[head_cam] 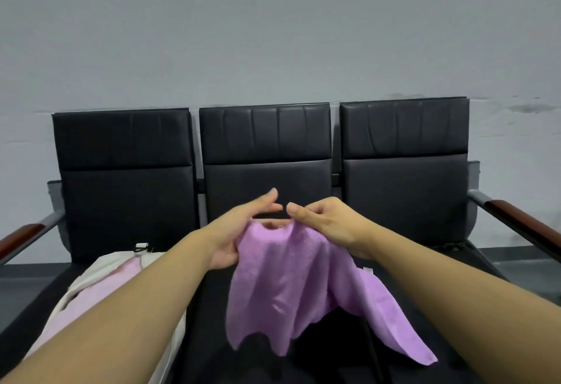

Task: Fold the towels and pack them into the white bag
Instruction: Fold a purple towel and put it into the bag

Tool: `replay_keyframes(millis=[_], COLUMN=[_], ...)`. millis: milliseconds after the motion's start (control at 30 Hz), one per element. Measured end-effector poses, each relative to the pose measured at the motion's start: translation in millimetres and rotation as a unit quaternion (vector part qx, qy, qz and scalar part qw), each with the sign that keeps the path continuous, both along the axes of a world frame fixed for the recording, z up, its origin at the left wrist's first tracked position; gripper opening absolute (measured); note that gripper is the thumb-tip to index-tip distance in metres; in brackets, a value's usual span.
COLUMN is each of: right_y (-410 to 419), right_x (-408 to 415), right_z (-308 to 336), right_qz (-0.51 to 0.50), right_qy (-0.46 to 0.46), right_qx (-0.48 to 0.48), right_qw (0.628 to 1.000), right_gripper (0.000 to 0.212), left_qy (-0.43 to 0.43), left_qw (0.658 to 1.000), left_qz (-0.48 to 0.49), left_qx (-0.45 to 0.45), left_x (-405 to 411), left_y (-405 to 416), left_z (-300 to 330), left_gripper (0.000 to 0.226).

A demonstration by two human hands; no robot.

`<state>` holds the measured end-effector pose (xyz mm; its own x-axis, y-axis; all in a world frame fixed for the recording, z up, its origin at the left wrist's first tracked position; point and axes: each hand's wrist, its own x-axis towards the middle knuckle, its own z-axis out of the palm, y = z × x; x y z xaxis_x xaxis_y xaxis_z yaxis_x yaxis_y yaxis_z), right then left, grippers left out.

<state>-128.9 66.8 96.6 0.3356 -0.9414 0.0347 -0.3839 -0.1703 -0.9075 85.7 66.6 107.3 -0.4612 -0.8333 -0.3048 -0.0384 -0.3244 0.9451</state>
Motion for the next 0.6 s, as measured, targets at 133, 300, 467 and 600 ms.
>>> replay_keyframes(millis=[133,300,467,600], right_y=[-3,0,-4,-4], right_x=[-2,-10,-13,-22], right_z=[3,-4,-7,-5], right_qz=[-0.001,-0.035,-0.023,-0.038], right_qy=[0.025,0.033,0.010,-0.018], right_qx=[-0.013,-0.031,0.009,0.025], right_qw=[1.000,0.998,1.000,0.999], right_gripper=[0.081,0.089,0.101,0.088], left_qy=[-0.038,-0.104,-0.109,-0.059], left_qw=[0.997,0.987,0.980,0.980], left_qz=[-0.055,-0.104,-0.093,-0.033], left_qx=[-0.024,-0.068,-0.141,-0.186], left_x=[-1,-2,-30,-41], left_y=[-1,-3,3,0], left_z=[-1,-9,-27,-36], left_gripper=[0.045,0.053,0.035,0.021])
